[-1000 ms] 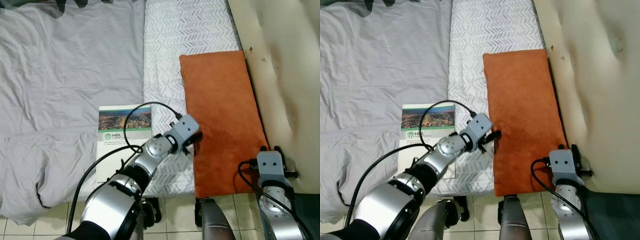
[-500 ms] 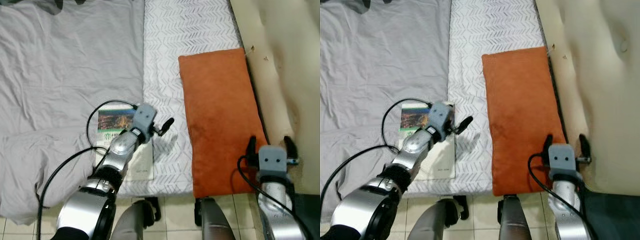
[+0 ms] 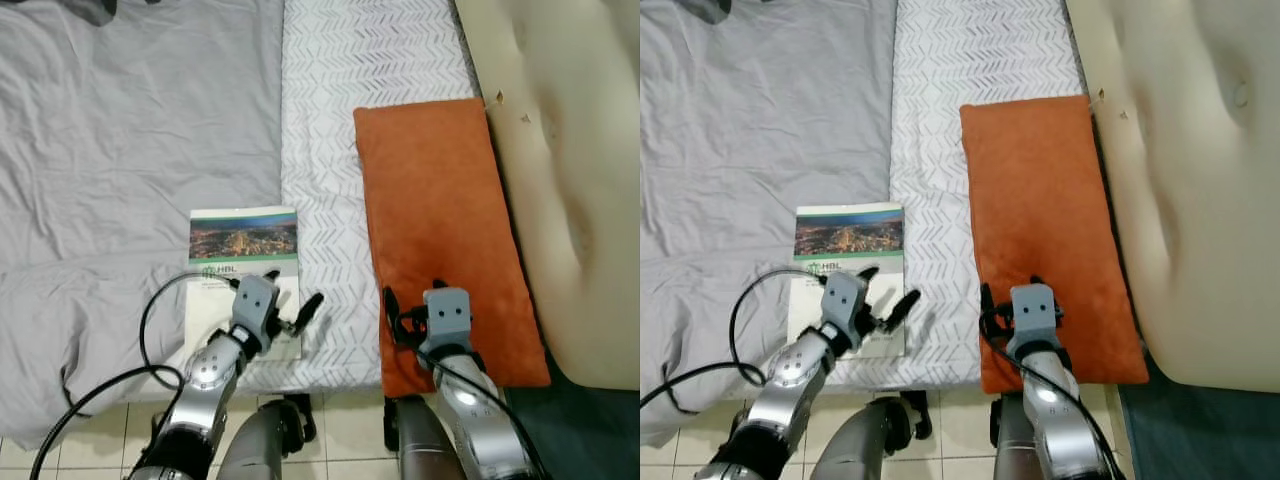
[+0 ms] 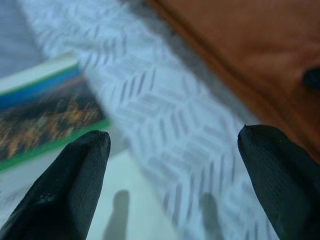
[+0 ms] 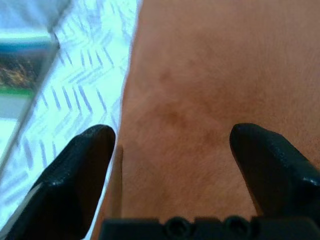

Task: Clean up the room

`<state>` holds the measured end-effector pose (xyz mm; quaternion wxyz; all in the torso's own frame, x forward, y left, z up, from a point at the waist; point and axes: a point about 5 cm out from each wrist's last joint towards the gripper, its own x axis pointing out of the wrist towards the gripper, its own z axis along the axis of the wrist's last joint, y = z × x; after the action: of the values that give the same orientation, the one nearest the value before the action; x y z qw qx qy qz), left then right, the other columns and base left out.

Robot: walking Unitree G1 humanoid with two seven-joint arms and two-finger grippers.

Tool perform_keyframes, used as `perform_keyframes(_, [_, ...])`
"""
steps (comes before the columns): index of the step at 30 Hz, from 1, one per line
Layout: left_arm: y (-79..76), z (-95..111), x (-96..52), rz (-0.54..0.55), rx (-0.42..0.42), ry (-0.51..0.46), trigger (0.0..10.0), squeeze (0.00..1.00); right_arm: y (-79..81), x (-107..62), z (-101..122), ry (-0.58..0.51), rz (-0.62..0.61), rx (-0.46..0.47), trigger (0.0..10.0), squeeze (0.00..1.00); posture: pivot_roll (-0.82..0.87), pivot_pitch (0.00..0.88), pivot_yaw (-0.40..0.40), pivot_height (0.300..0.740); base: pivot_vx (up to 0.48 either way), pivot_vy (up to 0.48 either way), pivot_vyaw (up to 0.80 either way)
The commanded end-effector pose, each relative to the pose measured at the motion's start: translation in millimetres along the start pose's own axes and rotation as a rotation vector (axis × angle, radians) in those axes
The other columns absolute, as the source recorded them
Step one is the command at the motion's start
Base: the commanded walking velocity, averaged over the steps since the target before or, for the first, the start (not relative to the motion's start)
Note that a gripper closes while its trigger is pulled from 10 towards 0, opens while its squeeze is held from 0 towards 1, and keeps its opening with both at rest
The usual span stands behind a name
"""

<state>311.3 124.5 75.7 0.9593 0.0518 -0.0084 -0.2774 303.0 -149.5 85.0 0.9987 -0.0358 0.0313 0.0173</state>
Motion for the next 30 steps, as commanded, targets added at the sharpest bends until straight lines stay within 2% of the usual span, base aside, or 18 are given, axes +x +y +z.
perform_keyframes(1, [2.2,-4,-6.8,0.004,0.003,0.024,10.0,1.0,-18.5,-8.2,-29,0.143,-0.101,0.051,10.0,0.0,-0.12,0.463,0.092,0.74,0.0,0.0,0.0])
perform_keyframes(2, [3.3,-4,-8.4,0.004,0.001,0.027,10.0,0.45,-24.6,-5.8,-31,0.163,-0.135,0.07,10.0,0.0,-0.1,0.456,0.091,0.74,0.0,0.0,0.0])
perform_keyframes(3, [4.4,-4,-10.0,0.003,0.0,0.028,10.0,0.0,-30.5,-3.7,-33,0.187,-0.169,0.093,10.0,0.0,-0.1,0.454,0.091,0.74,0.0,0.0,0.0])
perform_keyframes(6, [2.7,-5,-14.4,-0.01,0.007,0.045,10.0,0.0,-40.5,0.5,-39,0.235,-0.209,0.145,10.0,0.0,-0.09,0.446,0.09,0.74,0.0,0.0,0.0])
perform_keyframes(8, [-8.9,-8,-19.4,-0.065,-0.019,0.055,10.0,0.0,-50.9,4.1,-44,0.281,-0.25,0.221,10.0,0.0,-0.09,0.441,0.088,0.74,0.0,0.0,0.0])
perform_keyframes(9, [-20.2,-10,-22.7,-0.122,-0.011,0.055,10.0,0.0,-57.5,5.9,-46,0.297,-0.277,0.24,10.0,0.0,-0.08,0.438,0.086,0.74,0.0,0.0,0.0])
perform_keyframes(10, [-20.2,-10,-22.7,-0.122,-0.011,0.055,10.0,0.0,-57.5,5.9,-46,0.297,-0.277,0.24,10.0,0.0,-0.08,0.438,0.086,0.74,0.0,0.0,0.0])
perform_keyframes(11, [-40.6,-12,-25.3,-0.218,-0.026,0.042,10.0,0.0,-71.0,8.6,-43,0.29,-0.335,0.215,10.0,0.0,-0.08,0.431,0.082,0.74,0.0,0.0,0.0])
perform_keyframes(12, [-50.6,-12,-25.2,-0.255,-0.058,0.034,10.0,0.0,-79.2,10.4,-36,0.26,-0.369,0.174,10.0,0.0,-0.08,0.431,0.082,0.74,0.0,0.0,0.0])
perform_keyframes(13, [-50.6,-12,-25.2,-0.255,-0.058,0.034,10.0,0.0,-79.2,10.4,-36,0.26,-0.369,0.174,10.0,0.0,-0.08,0.431,0.082,0.74,0.0,0.0,0.0])
perform_keyframes(14, [-65.5,-13,-21.9,-0.294,-0.136,0.027,10.0,0.0,-90.6,14.8,-14,0.152,-0.397,0.076,10.0,0.0,-0.08,0.423,0.079,0.74,0.0,0.0,0.0])
perform_keyframes(17, [-83.9,-16,-18.3,-0.351,-0.231,0.042,10.0,0.0,-91.2,17.8,13,0.02,-0.367,-0.028,10.0,0.0,-0.09,0.418,0.074,0.74,0.0,0.0,0.0])
perform_keyframes(20, [-98.7,-17,-17.0,-0.403,-0.299,0.057,10.0,0.0,-91.1,16.0,21,-0.02,-0.363,-0.065,10.0,0.0,-0.1,0.415,0.07,0.74,0.0,0.0,0.0])
perform_keyframes(21, [-118.1,-17,-16.5,-0.475,-0.346,0.073,10.0,0.0,-95.1,13.0,19,-0.016,-0.378,-0.076,10.0,0.0,-0.1,0.415,0.07,0.74,0.0,0.0,0.0])
perform_keyframes(22, [-118.1,-17,-16.5,-0.475,-0.346,0.073,10.0,0.0,-95.1,13.0,19,-0.016,-0.378,-0.076,10.0,0.0,-0.1,0.415,0.07,0.74,0.0,0.0,0.0])
perform_keyframes(24, [-134.4,-16,-15.2,-0.521,-0.357,0.083,10.0,0.0,-102.8,10.5,2,0.057,-0.414,-0.034,10.0,0.0,-0.11,0.416,0.074,0.74,0.0,0.0,0.0])
perform_keyframes(27, [-137.4,-16,-14.8,-0.525,-0.357,0.089,10.0,0.0,-106.0,9.8,-6,0.095,-0.429,0.01,10.0,0.0,-0.11,0.416,0.074,0.74,0.0,0.0,0.0])
perform_keyframes(30, [-133.2,-20,-17.2,-0.512,-0.361,0.117,10.0,0.0,-105.6,10.2,-26,0.216,-0.421,0.101,10.0,0.0,-0.1,0.42,0.082,0.74,0.0,0.0,0.0])
